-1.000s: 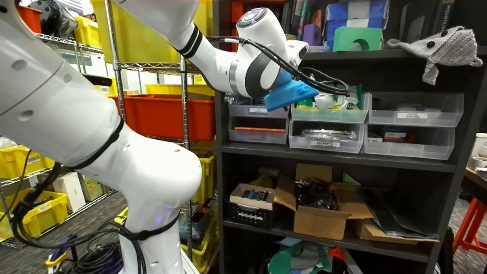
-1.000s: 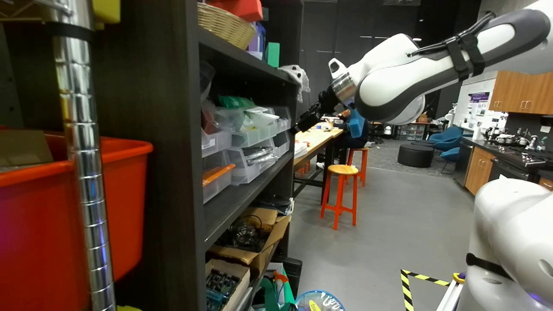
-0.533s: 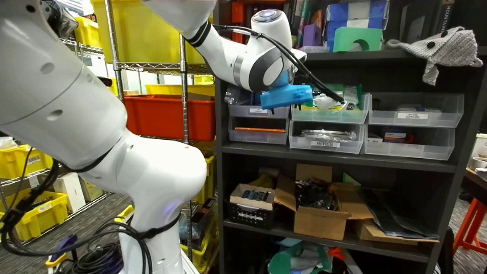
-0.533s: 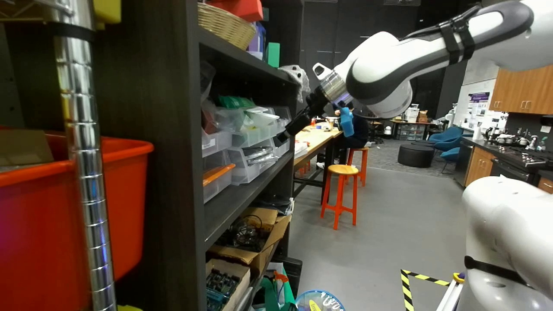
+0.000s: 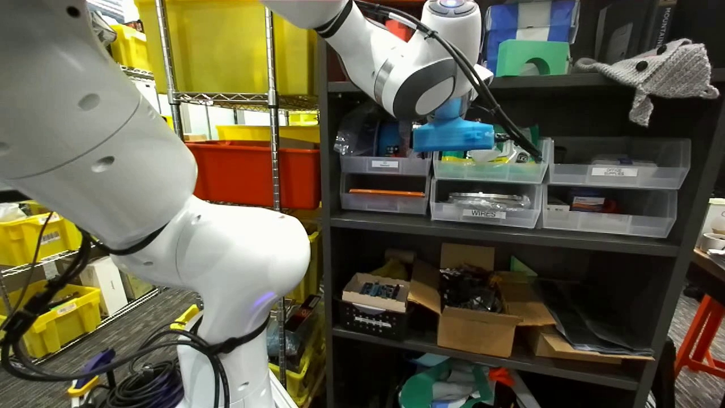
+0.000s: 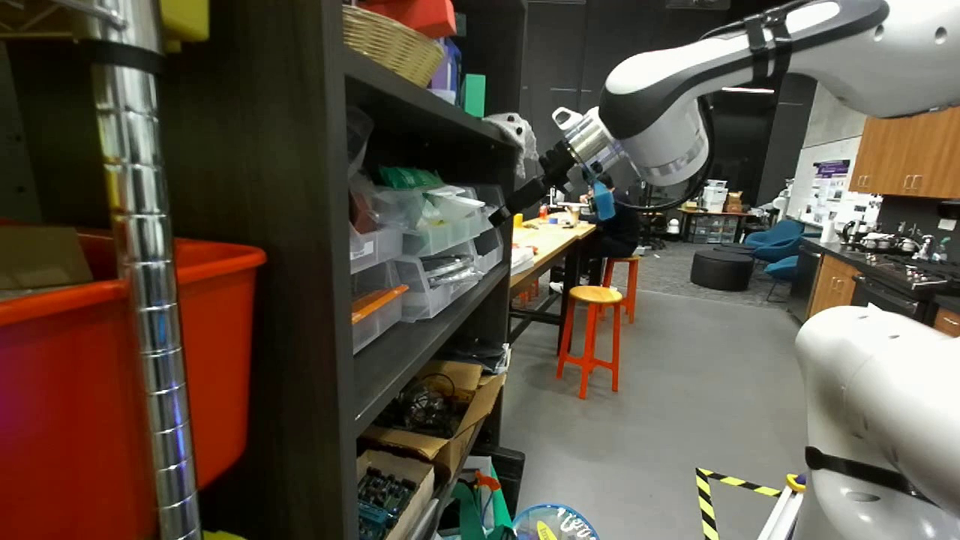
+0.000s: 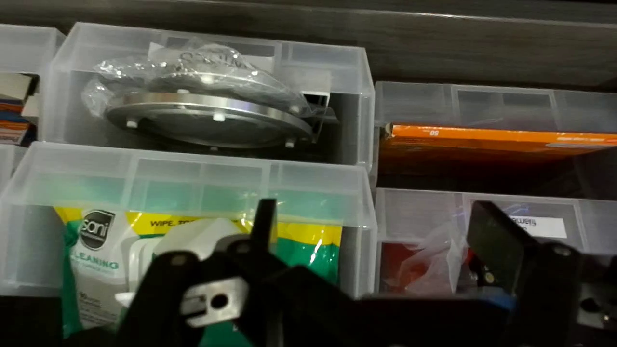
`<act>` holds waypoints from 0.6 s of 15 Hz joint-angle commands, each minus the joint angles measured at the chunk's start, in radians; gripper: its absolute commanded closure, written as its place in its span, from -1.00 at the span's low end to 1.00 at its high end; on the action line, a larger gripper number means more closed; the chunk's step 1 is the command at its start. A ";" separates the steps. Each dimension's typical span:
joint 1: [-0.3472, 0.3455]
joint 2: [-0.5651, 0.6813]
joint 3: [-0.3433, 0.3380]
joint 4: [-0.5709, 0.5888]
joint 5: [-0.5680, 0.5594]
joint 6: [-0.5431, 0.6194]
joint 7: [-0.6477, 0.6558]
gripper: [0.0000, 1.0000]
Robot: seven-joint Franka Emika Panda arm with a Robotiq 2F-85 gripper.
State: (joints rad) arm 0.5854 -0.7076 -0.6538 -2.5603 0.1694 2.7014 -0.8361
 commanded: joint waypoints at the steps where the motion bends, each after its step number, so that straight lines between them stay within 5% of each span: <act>1: 0.018 0.043 -0.029 0.066 0.073 -0.046 -0.063 -1.00; 9: 0.011 0.184 0.028 0.111 0.138 0.186 -0.029 -1.00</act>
State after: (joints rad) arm 0.5898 -0.5984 -0.6437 -2.4866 0.2755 2.8164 -0.8667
